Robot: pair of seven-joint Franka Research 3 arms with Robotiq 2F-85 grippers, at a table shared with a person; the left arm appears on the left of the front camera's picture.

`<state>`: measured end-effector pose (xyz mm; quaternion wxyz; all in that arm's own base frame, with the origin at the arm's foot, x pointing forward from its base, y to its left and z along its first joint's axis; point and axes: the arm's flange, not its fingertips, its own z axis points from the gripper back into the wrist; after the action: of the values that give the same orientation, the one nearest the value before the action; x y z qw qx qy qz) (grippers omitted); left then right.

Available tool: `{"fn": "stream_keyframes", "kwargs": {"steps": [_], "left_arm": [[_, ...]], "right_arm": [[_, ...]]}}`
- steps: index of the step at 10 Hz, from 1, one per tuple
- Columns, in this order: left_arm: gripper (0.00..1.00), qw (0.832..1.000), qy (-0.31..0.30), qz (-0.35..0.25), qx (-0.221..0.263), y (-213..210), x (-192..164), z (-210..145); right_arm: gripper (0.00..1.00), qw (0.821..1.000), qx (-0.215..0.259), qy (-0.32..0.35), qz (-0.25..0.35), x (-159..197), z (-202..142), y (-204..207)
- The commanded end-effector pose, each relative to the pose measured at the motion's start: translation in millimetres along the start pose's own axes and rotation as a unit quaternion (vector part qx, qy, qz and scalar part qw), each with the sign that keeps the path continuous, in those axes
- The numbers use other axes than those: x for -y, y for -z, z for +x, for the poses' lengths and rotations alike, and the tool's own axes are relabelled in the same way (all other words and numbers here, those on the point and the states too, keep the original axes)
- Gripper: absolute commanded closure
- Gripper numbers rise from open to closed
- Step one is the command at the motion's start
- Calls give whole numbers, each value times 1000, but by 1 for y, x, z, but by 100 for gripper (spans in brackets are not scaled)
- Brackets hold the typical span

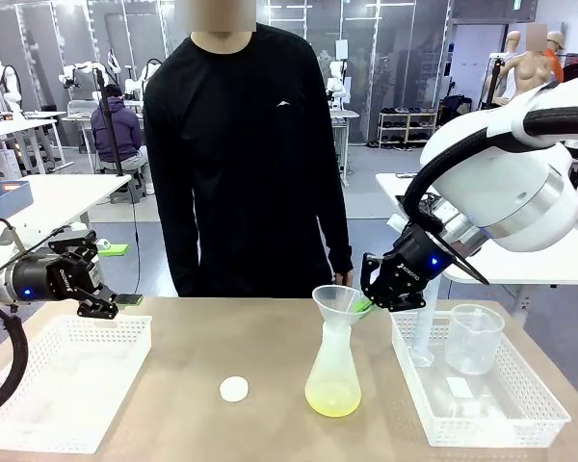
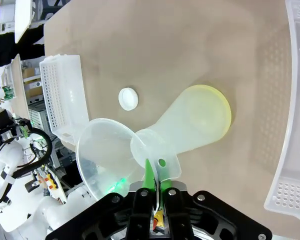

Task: Prepare the solutions needed for the experiment.
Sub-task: Once the solution is in the Big flask , pick up the Plastic Funnel and place it back into the right Organizing basket.

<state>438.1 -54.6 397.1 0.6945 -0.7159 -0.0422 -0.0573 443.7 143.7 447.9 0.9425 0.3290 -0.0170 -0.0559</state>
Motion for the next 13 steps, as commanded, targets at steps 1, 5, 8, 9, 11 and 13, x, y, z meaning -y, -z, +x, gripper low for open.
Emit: {"fn": "stream_keyframes", "kwargs": {"steps": [1,5,8,9,11,13], "left_arm": [[0,1000,5,-2,-1,0,1,-1],[0,1000,5,-2,-1,0,1,-1],[0,1000,5,-2,-1,0,1,-1],[0,1000,5,-2,-1,0,1,-1],[0,1000,5,-2,-1,0,1,-1],[0,1000,5,-2,-1,0,1,-1]], "right_arm": [[100,999,13,12,-31,-8,-17,-4],[100,999,29,-14,-23,-25,-33,-23],[100,998,38,-42,-4,-33,-32,-26],[100,998,44,-47,-7,-37,-37,-30],[100,996,62,-62,-10,-45,-46,-42],[100,995,77,-69,-9,-51,-50,-55]]}}
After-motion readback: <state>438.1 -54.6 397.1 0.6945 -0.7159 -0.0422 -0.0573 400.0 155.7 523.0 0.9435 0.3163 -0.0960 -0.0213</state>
